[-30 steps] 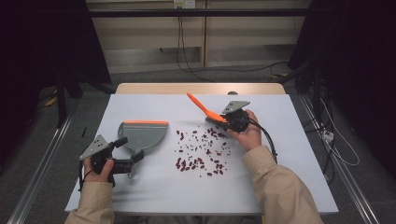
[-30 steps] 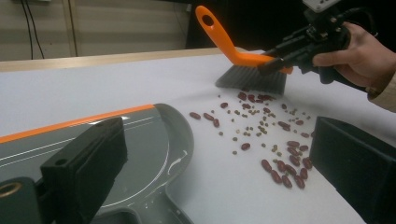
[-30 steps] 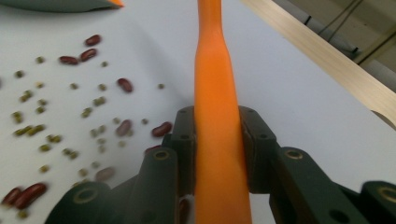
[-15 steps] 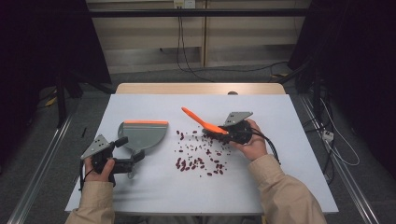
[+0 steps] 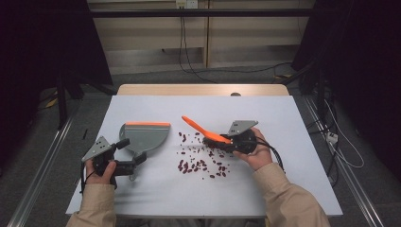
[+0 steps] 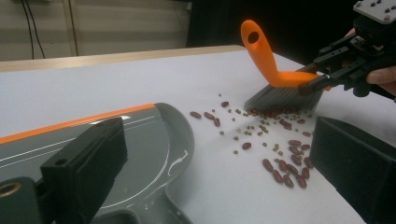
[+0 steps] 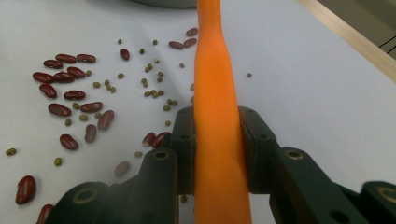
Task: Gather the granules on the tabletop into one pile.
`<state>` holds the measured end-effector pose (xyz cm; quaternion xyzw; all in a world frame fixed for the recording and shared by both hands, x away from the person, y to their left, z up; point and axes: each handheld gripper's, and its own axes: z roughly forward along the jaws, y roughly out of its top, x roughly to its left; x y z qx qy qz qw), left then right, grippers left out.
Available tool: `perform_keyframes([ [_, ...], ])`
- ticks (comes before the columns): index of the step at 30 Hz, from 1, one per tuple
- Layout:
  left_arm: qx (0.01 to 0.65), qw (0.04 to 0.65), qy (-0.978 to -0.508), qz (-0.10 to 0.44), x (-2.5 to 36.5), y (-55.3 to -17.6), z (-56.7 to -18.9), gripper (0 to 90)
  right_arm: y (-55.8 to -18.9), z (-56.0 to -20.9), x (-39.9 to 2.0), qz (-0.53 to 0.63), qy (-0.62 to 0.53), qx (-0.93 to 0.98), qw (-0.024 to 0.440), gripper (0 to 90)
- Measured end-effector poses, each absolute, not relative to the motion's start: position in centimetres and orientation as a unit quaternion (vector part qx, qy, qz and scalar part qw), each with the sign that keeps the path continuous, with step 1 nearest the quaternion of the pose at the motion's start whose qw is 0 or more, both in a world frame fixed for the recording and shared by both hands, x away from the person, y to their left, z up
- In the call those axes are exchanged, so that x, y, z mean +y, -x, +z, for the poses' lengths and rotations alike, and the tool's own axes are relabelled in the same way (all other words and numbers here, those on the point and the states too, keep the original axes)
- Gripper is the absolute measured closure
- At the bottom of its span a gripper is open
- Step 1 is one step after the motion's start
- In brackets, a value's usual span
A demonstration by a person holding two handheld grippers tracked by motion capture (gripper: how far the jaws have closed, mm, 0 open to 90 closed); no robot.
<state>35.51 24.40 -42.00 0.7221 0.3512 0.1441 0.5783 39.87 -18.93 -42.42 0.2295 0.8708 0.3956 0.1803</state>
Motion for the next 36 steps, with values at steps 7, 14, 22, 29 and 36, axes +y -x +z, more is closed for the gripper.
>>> perform_keyframes([
  [7,0.35,0.577,-0.724,0.144,24.3,-35.6,-42.0,4.0,-39.8,-41.9,-19.0,0.407,-0.235,0.863,0.183,71.4],
  [14,0.351,0.578,-0.722,0.144,24.4,-35.7,-42.0,3.9,-42.1,-40.6,-19.4,0.424,-0.256,0.845,0.201,71.4],
  [22,0.355,0.581,-0.718,0.143,24.6,-35.7,-42.0,3.9,-45.9,-41.4,-18.0,0.422,-0.286,0.832,0.22,71.4],
  [29,0.355,0.578,-0.72,0.142,24.7,-35.7,-42.1,3.9,-48.0,-41.8,-15.9,0.417,-0.284,0.831,0.235,71.4],
  [36,0.356,0.58,-0.719,0.139,24.8,-35.7,-42.1,4.0,-48.7,-43.0,-14.1,0.393,-0.266,0.85,0.23,71.4],
])
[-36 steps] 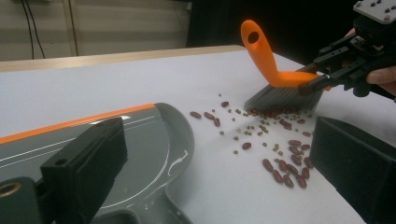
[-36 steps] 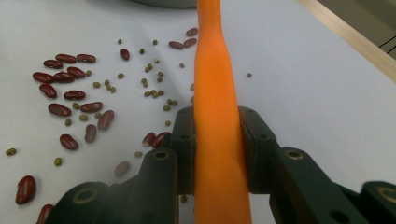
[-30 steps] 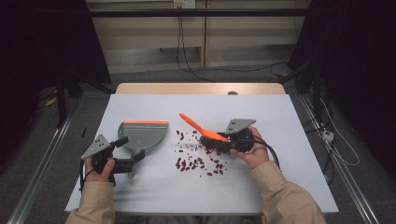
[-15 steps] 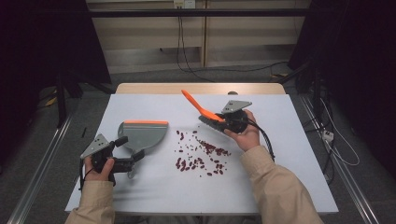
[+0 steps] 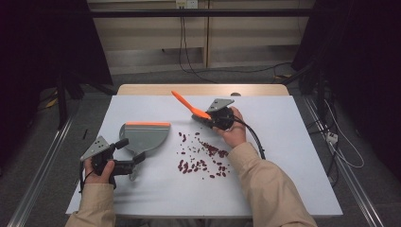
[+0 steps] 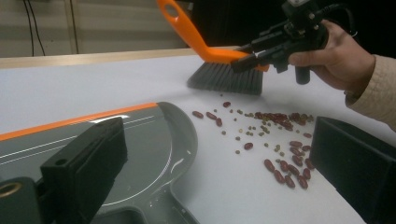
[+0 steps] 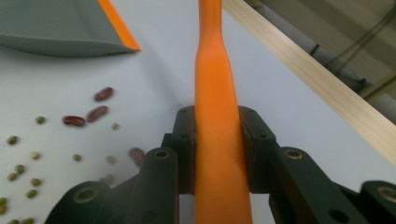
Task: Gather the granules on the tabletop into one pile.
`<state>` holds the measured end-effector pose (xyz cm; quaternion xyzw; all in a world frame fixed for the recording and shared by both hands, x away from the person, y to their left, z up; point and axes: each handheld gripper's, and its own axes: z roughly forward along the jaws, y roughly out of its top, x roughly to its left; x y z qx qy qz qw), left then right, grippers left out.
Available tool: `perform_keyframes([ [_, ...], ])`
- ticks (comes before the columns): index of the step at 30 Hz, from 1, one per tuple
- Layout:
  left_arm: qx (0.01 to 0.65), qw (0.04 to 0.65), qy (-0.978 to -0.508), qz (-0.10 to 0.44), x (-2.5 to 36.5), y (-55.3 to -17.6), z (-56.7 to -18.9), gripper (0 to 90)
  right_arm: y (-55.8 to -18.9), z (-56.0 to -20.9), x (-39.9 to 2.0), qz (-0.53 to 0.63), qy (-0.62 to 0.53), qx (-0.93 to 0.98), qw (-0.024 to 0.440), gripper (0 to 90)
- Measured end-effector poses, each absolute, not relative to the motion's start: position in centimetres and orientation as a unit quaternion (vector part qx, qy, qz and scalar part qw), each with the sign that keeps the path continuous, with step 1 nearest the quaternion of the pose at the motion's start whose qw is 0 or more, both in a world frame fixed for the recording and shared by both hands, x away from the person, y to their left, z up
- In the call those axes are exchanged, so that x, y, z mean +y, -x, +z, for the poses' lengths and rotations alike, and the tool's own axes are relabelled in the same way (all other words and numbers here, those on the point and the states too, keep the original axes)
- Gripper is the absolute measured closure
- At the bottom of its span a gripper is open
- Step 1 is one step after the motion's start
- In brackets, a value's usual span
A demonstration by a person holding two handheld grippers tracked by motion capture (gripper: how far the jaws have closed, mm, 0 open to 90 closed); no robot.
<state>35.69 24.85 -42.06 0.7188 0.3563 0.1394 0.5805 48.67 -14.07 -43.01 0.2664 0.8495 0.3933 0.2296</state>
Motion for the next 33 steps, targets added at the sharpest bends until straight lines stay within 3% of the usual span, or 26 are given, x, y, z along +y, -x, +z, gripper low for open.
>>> perform_keyframes([
  [20,0.354,0.582,-0.718,0.142,24.7,-35.7,-41.9,4.0,-44.2,-42.6,-14.4,0.399,-0.182,0.882,0.171,71.1],
  [33,0.353,0.582,-0.718,0.142,24.6,-35.6,-41.9,4.0,-41.9,-42.5,-14.6,0.406,-0.168,0.884,0.161,71.1],
])
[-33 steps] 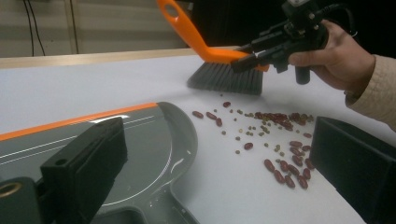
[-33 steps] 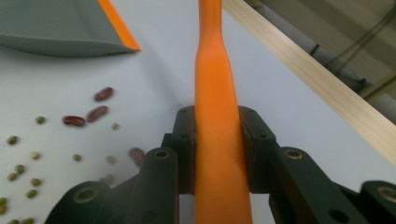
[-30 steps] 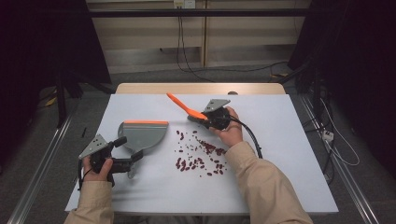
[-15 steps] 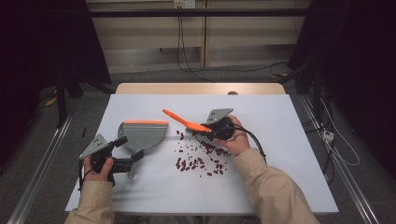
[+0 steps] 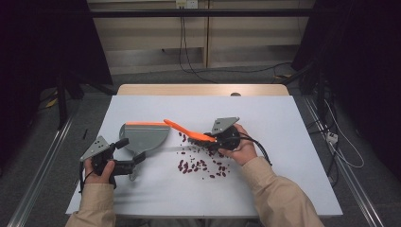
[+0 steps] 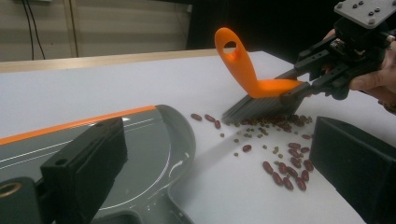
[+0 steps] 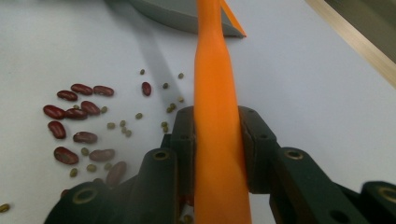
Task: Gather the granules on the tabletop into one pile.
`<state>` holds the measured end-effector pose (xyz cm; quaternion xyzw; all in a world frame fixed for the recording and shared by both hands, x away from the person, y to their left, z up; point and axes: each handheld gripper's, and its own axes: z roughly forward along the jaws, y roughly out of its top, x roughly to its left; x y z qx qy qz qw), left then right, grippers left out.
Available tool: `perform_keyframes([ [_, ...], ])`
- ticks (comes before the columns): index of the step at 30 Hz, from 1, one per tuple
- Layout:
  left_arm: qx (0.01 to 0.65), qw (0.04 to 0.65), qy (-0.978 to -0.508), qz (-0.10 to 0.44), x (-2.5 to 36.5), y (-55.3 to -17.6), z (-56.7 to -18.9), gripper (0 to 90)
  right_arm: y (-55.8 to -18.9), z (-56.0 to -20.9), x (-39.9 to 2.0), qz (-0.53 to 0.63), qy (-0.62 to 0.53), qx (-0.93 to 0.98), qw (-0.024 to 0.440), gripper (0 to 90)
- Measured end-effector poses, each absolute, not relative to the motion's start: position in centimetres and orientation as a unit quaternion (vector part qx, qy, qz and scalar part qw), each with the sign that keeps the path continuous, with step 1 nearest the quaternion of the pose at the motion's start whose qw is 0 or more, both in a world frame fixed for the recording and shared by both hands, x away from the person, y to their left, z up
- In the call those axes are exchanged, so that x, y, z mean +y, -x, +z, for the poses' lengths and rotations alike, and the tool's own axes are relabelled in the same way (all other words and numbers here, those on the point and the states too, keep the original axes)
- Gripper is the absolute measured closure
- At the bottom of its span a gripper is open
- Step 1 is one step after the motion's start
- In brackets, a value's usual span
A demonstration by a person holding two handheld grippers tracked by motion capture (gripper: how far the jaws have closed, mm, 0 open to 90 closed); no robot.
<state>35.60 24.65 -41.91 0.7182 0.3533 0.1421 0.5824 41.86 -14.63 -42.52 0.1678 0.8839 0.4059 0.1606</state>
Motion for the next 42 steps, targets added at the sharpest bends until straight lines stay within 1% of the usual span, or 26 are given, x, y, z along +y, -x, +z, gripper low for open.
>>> perform_keyframes([
  [3,0.351,0.58,-0.721,0.142,24.6,-35.6,-41.9,4.0,-41.4,-42.4,-14.6,0.407,-0.165,0.885,0.157,71.1],
  [8,0.352,0.582,-0.719,0.143,24.7,-35.6,-41.8,4.0,-41.5,-41.9,-14.9,0.424,-0.173,0.872,0.174,71.4],
  [11,0.353,0.583,-0.718,0.143,24.7,-35.6,-41.8,3.9,-42.3,-41.3,-15.2,0.444,-0.189,0.857,0.18,71.4],
  [15,0.353,0.583,-0.718,0.142,24.7,-35.7,-41.8,4.0,-43.8,-40.9,-14.6,0.442,-0.197,0.855,0.189,71.4],
  [22,0.356,0.584,-0.715,0.142,25.0,-35.7,-41.8,4.0,-46.7,-41.5,-12.1,0.428,-0.203,0.857,0.204,71.4],
  [27,0.356,0.582,-0.717,0.142,25.1,-35.7,-41.9,4.0,-47.8,-41.8,-10.4,0.42,-0.19,0.862,0.211,71.4],
  [30,0.359,0.584,-0.714,0.141,25.2,-35.7,-42.0,4.0,-48.1,-42.6,-9.8,0.405,-0.186,0.872,0.201,71.4],
  [32,0.359,0.584,-0.713,0.142,25.3,-35.6,-41.9,4.0,-47.9,-43.0,-9.6,0.417,-0.182,0.871,0.184,71.3],
  [34,0.36,0.584,-0.714,0.142,25.3,-35.6,-41.9,3.9,-47.5,-42.9,-9.5,0.407,-0.167,0.879,0.185,71.3],
  [42,0.359,0.583,-0.714,0.143,25.2,-35.7,-41.9,3.9,-45.6,-42.8,-10.1,0.414,-0.132,0.886,0.162,71.2],
])
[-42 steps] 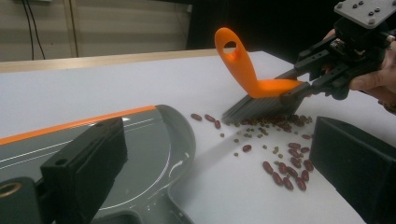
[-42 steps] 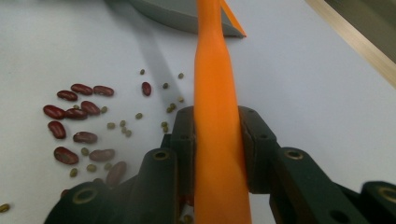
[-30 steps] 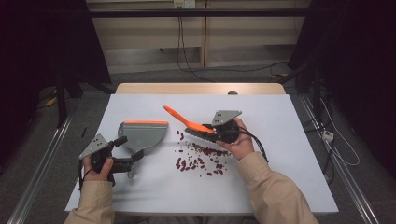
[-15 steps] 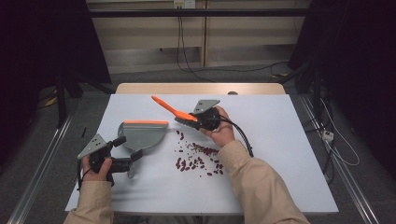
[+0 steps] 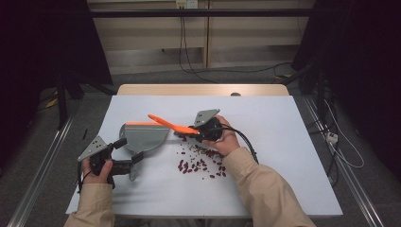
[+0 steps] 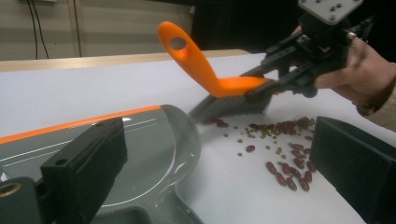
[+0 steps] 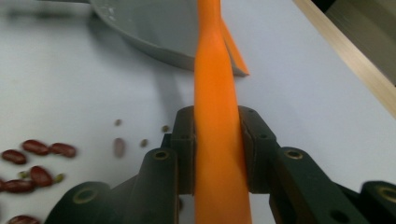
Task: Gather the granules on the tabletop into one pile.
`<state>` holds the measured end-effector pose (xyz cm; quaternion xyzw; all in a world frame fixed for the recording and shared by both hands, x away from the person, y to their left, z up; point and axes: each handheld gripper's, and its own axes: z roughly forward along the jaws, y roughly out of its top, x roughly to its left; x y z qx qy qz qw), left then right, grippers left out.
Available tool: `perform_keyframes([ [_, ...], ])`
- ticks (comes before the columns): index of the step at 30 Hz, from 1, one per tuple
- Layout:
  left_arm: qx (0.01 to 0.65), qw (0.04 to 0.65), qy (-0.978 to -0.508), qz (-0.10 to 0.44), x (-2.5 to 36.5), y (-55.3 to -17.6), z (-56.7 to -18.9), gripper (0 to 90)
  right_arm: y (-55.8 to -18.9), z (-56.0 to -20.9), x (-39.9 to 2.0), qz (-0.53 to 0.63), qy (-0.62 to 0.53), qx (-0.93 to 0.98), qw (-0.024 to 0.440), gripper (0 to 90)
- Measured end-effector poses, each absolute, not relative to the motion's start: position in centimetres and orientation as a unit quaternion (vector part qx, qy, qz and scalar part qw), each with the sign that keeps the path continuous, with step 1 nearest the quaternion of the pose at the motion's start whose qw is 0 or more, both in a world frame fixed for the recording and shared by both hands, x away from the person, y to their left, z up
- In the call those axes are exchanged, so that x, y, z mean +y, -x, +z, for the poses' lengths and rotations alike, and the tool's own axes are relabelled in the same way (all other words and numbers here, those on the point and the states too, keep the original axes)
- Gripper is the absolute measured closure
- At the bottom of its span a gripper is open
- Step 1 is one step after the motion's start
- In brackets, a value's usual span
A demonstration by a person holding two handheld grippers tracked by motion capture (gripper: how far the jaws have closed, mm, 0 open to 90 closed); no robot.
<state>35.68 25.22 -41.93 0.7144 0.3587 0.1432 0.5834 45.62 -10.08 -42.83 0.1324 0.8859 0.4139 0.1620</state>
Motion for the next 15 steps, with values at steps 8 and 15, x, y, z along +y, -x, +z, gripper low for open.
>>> perform_keyframes([
  [8,0.357,0.581,-0.716,0.146,25.2,-35.7,-41.9,3.9,-43.3,-42.6,-10.6,0.416,-0.108,0.891,0.145,71.2],
  [15,0.358,0.582,-0.716,0.146,25.2,-35.6,-41.8,3.9,-41.9,-42.6,-11.1,0.424,-0.107,0.889,0.137,71.2],
])
